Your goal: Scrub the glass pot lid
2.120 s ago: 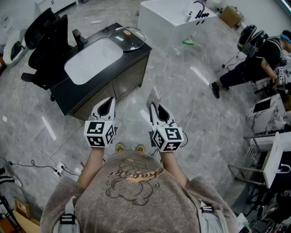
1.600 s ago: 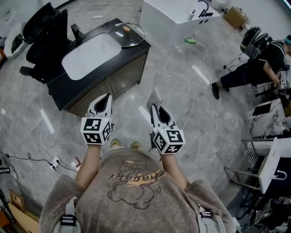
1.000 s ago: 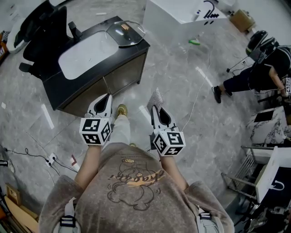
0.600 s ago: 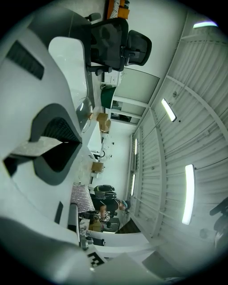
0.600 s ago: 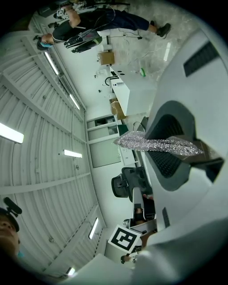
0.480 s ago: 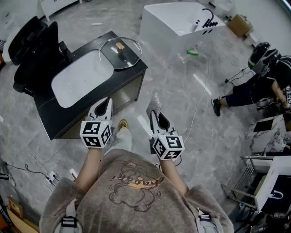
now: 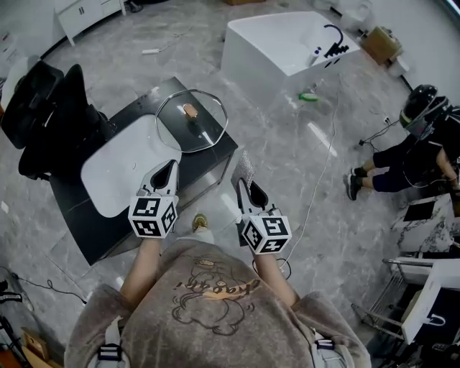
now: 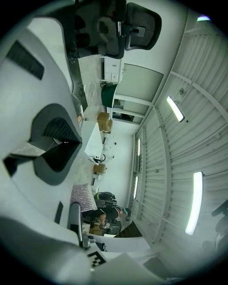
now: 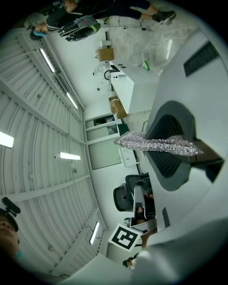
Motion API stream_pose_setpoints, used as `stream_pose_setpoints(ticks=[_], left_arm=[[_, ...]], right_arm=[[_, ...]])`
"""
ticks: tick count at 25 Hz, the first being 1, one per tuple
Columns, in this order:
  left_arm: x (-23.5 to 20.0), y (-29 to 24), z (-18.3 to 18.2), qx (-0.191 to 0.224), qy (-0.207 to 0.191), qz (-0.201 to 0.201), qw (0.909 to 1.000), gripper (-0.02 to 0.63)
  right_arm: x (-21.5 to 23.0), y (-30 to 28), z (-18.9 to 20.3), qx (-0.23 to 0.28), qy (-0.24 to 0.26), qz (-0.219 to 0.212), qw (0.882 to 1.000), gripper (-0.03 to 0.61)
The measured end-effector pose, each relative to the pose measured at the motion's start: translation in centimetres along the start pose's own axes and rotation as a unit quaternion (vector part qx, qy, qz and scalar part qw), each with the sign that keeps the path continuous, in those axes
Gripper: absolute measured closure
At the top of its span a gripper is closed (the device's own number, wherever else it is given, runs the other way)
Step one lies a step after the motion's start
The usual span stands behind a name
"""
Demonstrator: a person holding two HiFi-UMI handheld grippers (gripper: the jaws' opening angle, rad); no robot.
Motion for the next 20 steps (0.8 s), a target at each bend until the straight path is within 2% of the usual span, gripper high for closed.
stream_pose_setpoints(ticks=[5, 10, 15, 20], left_arm=[[-1.5, -3.9, -2.1, -0.011, 0.011, 0.018, 0.9997, 0.597], [-1.9, -6.6, -3.8, -0.006, 0.013, 0.032, 0.9994, 0.597], [-2.1, -9.1, -4.8, -0.004, 0.006, 0.027, 0.9996, 0.597], [-2.7, -11.0, -5.6, 0.006, 0.002, 0.01, 0.9999, 0.597]], right_arm=[[1.0, -4.8, -1.3, 0.005, 0.006, -0.004, 1.0, 0.497], [2.3, -7.9, -2.4, -0.003, 0.014, 0.0, 1.0, 0.497], [4.0, -10.5, -3.4, 0.001, 0.016, -0.005, 1.0, 0.497], [4.9, -13.5, -4.0, 0.003, 0.018, -0.032, 0.999, 0.497]])
Point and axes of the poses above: the fingertips, and each gripper's own axes: y backward along the fingers, x to its right, z out of its underside, the point moved 4 cm from there along y, backward along the fingers, and after that the axes turned 15 degrees about y, right-handed, at the moved point
